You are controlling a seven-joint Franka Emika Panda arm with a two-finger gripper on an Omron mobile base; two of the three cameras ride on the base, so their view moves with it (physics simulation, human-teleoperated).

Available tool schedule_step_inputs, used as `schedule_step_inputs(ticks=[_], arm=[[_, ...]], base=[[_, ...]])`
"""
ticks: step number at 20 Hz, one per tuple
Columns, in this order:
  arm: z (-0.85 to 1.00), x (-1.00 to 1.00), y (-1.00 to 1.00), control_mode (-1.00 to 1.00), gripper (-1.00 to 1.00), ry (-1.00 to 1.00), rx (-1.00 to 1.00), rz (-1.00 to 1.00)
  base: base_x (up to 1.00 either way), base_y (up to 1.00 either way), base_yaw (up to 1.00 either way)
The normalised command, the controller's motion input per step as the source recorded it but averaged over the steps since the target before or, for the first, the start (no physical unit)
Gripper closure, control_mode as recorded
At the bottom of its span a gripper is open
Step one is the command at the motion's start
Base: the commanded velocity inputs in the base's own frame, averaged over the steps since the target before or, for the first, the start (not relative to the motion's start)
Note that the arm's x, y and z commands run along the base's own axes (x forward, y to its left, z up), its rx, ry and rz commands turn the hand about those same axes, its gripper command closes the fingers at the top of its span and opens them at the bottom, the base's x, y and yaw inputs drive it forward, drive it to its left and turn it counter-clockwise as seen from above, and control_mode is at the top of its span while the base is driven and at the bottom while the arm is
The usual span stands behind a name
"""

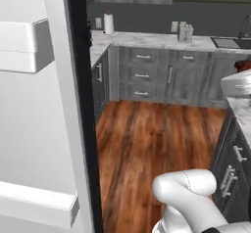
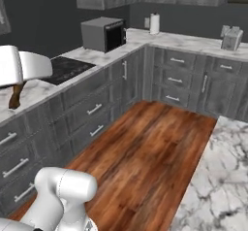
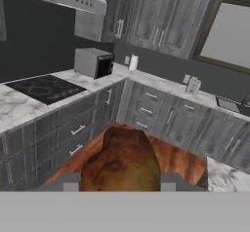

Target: Transport the chicken drumstick from the fridge to the microwave and turn on the microwave.

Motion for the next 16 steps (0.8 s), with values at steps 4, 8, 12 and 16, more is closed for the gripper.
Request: schedule_step_inputs(ticks=[4,8,12,16], arm=[[0.0,0.0,0.0,1.0,1.0,0.0,0.0,0.0],[0.0,0.0,0.0,1.0,1.0,0.0,0.0,0.0],[0.0,0.0,0.0,1.0,1.0,0.0,0.0,0.0],[0.0,0.0,0.0,1.0,1.0,0.0,0.0,0.0]], base=[[0.9,-0.14,-0.02],[0.91,-0.11,-0.01],[1.0,-0.11,0.0],[1.0,-0.03,-0.03]])
